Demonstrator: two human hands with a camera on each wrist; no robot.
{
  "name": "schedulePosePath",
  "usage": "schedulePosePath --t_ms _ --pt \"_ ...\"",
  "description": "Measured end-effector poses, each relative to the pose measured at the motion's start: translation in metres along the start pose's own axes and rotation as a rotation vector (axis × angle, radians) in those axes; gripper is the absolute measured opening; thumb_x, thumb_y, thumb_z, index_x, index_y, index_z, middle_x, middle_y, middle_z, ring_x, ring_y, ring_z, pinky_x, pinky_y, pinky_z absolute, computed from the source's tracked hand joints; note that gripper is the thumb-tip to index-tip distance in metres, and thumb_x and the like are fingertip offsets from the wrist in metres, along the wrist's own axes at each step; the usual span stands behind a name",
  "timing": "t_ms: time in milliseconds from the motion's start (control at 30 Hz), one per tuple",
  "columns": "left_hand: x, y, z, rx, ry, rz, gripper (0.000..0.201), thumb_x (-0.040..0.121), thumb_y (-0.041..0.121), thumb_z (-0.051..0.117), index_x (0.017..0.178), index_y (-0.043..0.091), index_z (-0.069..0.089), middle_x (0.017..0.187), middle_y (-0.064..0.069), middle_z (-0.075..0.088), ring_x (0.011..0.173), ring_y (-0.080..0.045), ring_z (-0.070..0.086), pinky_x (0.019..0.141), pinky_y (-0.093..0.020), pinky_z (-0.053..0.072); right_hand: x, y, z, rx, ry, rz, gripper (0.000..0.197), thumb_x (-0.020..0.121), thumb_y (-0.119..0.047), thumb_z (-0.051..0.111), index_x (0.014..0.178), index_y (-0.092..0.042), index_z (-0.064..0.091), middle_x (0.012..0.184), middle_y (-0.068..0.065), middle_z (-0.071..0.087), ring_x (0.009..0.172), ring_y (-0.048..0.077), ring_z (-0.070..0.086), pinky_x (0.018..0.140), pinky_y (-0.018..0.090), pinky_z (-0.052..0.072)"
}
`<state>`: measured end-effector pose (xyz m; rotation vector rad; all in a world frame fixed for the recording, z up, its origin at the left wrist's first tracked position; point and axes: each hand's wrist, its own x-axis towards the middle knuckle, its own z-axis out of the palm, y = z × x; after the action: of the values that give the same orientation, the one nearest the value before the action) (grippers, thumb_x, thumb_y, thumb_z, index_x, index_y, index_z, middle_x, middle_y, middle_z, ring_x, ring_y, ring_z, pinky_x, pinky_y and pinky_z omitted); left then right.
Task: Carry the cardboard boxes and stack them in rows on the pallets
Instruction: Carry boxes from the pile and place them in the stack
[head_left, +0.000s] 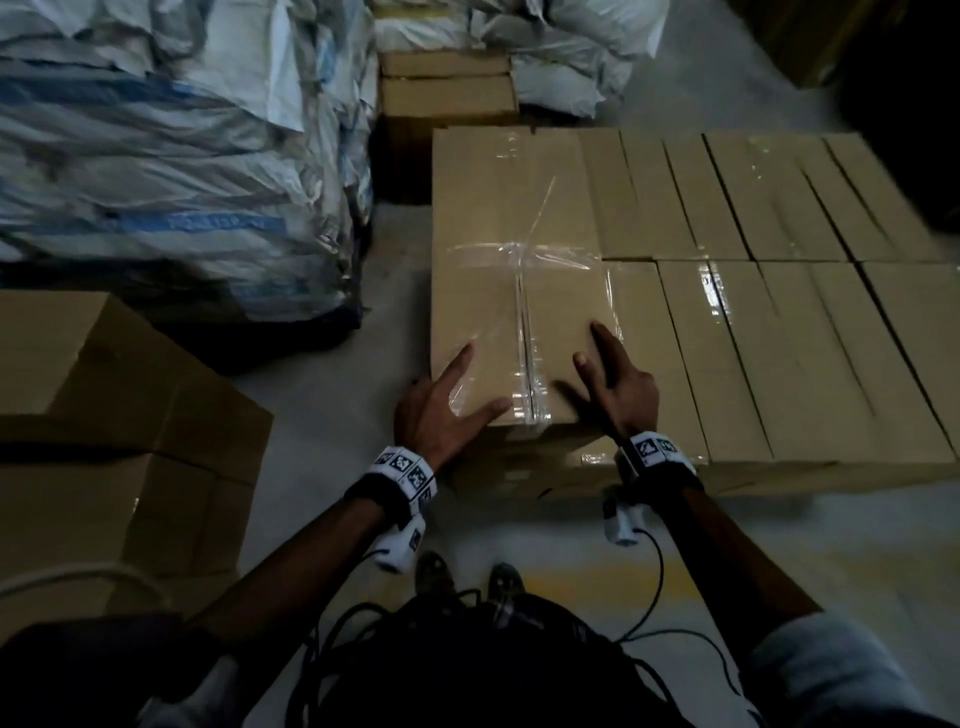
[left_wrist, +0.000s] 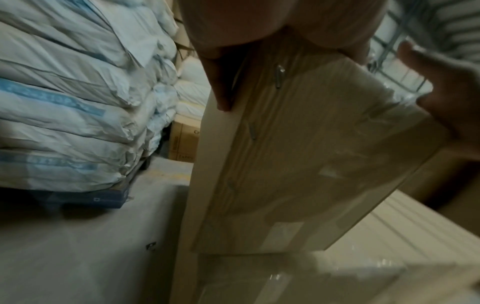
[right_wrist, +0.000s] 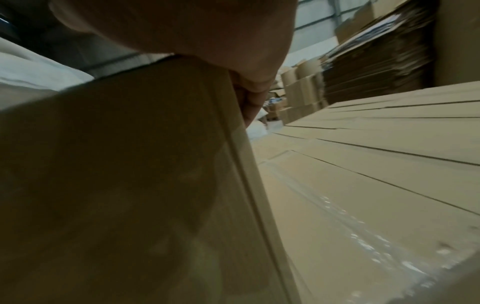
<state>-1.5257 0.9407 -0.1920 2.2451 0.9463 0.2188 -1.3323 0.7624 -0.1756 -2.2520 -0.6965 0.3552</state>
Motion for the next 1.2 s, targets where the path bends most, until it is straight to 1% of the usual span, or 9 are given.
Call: schedulePosePath --t_ms 167,300,367,467,533,633,767,967,1200 --pt "0.006 -0.011 0.021 0.085 -0.133 0.016 0.078 0.089 0.082 0.04 0.157 0.057 0.011 0.154 -0.017 0.047 0.136 -0.04 0.048 0.109 -0.045 0.042 0.004 0.015 0.003 -0.066 -0.036 0.023 0.095 0.078 -0.095 0.025 0.157 -0.042 0.032 0.147 0.001 0.058 0.072 0.01 0.062 0.087 0.019 0.045" --pt "0.012 -0.007 0.022 0.079 -0.117 0.063 0.071 0.095 0.076 0.037 0.158 0.054 0.012 0.154 -0.017 0.047 0.134 -0.041 0.05 0.11 -0.049 0.044 0.01 0.026 0.005 -0.085 -0.021 0.058 0.081 0.088 -0.085 0.036 0.157 -0.043 0.031 0.144 0.003 0.061 0.073 0.01 0.061 0.09 0.028 0.047" --pt "0.014 -0.004 0.024 0.084 -0.114 0.089 0.069 0.096 0.077 0.034 0.157 0.056 0.011 0.155 -0.016 0.046 0.133 -0.041 0.051 0.11 -0.051 0.044 0.014 0.031 0.002 -0.098 -0.03 0.062 0.078 0.09 -0.084 0.039 0.157 -0.044 0.029 0.14 0.005 0.063 0.078 0.017 0.065 0.088 0.032 0.05" --pt "0.015 -0.002 0.025 0.078 -0.118 0.071 0.067 0.095 0.077 0.035 0.157 0.056 0.016 0.156 -0.017 0.044 0.135 -0.041 0.05 0.111 -0.05 0.043 0.016 0.033 0.001 -0.115 -0.035 0.047 0.084 0.088 -0.084 0.033 0.159 -0.04 0.028 0.138 0.008 0.064 0.072 0.014 0.062 0.081 0.027 0.044" --pt "0.014 -0.004 0.023 0.082 -0.126 0.041 0.068 0.095 0.077 0.037 0.157 0.054 0.021 0.155 -0.02 0.043 0.137 -0.042 0.048 0.113 -0.049 0.041 0.013 0.03 0.005 -0.108 -0.032 0.028 0.087 0.085 -0.086 0.031 0.159 -0.04 0.027 0.136 0.009 0.065 0.073 0.015 0.064 0.085 0.027 0.047" --pt "0.011 -0.008 0.021 0.084 -0.151 0.026 0.069 0.094 0.077 0.039 0.157 0.055 0.02 0.157 -0.02 0.041 0.141 -0.042 0.043 0.113 -0.048 0.037 0.01 0.033 0.011 -0.111 -0.028 0.004 0.084 0.088 -0.085 0.035 0.159 -0.04 0.026 0.138 0.008 0.064 0.078 0.02 0.069 0.092 0.038 0.056" --pt "0.013 -0.009 0.024 0.034 -0.151 0.039 0.071 0.092 0.077 0.043 0.156 0.054 0.022 0.16 -0.014 0.039 0.143 -0.037 0.041 0.115 -0.044 0.035 0.013 0.035 0.008 -0.118 -0.042 0.016 0.077 0.094 -0.077 0.043 0.159 -0.04 0.024 0.124 0.011 0.07 0.067 0.012 0.064 0.082 0.03 0.053" --pt "0.021 -0.028 0.025 -0.091 -0.177 0.109 0.053 0.103 0.062 0.041 0.154 0.055 0.029 0.158 -0.005 0.045 0.143 -0.028 0.045 0.119 -0.038 0.036 0.014 0.036 0.002 -0.094 -0.097 0.014 0.076 0.095 -0.076 0.043 0.159 -0.042 0.021 0.135 0.013 0.064 0.073 0.019 0.07 0.085 0.04 0.06" --pt "0.026 -0.029 0.021 -0.181 -0.184 0.193 0.048 0.109 0.038 0.045 0.156 0.039 0.039 0.159 0.004 0.043 0.145 -0.017 0.043 0.122 -0.029 0.03 0.012 0.031 -0.009 -0.098 -0.146 0.018 0.071 0.101 -0.067 0.04 0.162 -0.037 0.021 0.15 0.016 0.053 0.086 0.024 0.065 0.09 0.027 0.04"
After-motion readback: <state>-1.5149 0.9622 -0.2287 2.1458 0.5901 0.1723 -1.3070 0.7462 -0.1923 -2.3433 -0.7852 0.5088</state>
